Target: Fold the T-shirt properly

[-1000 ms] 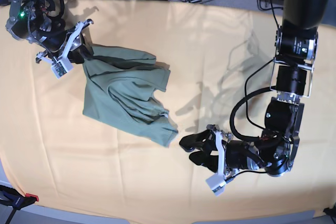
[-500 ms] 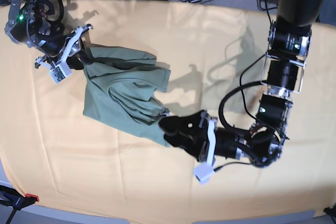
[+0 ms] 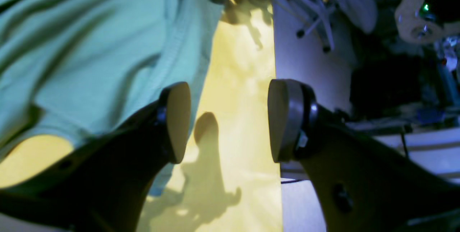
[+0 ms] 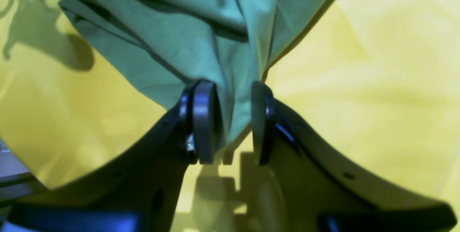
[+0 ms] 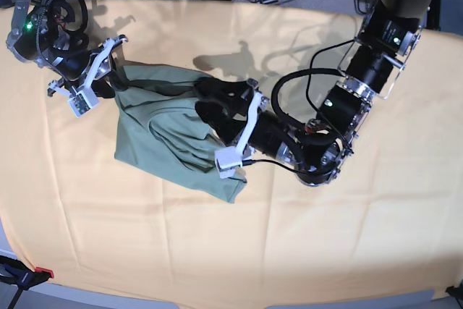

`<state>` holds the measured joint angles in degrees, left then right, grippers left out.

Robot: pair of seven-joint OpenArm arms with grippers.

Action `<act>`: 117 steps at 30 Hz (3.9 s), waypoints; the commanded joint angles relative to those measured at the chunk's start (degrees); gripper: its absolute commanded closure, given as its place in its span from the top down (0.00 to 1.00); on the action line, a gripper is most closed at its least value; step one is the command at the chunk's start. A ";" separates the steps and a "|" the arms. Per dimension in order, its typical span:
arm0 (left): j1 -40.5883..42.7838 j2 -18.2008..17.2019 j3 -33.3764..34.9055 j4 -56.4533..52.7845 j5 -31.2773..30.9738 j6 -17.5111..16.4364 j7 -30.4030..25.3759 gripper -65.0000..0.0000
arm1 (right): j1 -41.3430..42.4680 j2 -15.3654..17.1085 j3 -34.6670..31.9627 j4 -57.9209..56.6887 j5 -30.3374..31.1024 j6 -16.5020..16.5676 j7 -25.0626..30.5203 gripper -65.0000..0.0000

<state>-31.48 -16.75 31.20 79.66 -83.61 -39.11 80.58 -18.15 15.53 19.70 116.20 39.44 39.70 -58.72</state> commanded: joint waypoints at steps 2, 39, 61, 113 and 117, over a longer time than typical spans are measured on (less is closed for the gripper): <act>-1.99 -0.44 -0.46 0.92 -1.39 -0.89 -0.58 0.55 | 0.35 0.70 0.33 1.01 0.72 0.30 1.09 0.30; -1.99 0.37 -0.57 0.98 23.98 -0.89 -11.06 0.00 | 0.83 0.70 0.33 1.01 -1.90 0.30 1.38 0.00; 4.37 0.42 -17.92 1.01 6.78 1.20 -0.58 0.00 | 0.52 0.68 0.31 0.94 -1.18 0.30 1.75 0.00; 14.25 -2.95 -15.93 3.82 -1.39 2.78 -0.58 0.00 | -1.20 3.69 0.20 0.96 23.54 0.30 -14.29 0.39; 14.53 -4.90 -15.93 6.69 -1.39 2.73 -0.58 0.00 | 0.15 3.69 0.22 0.96 23.56 0.30 -14.34 0.41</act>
<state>-15.88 -21.50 15.68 85.38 -83.59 -36.42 80.58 -18.22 18.57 19.68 116.20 61.98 39.70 -73.95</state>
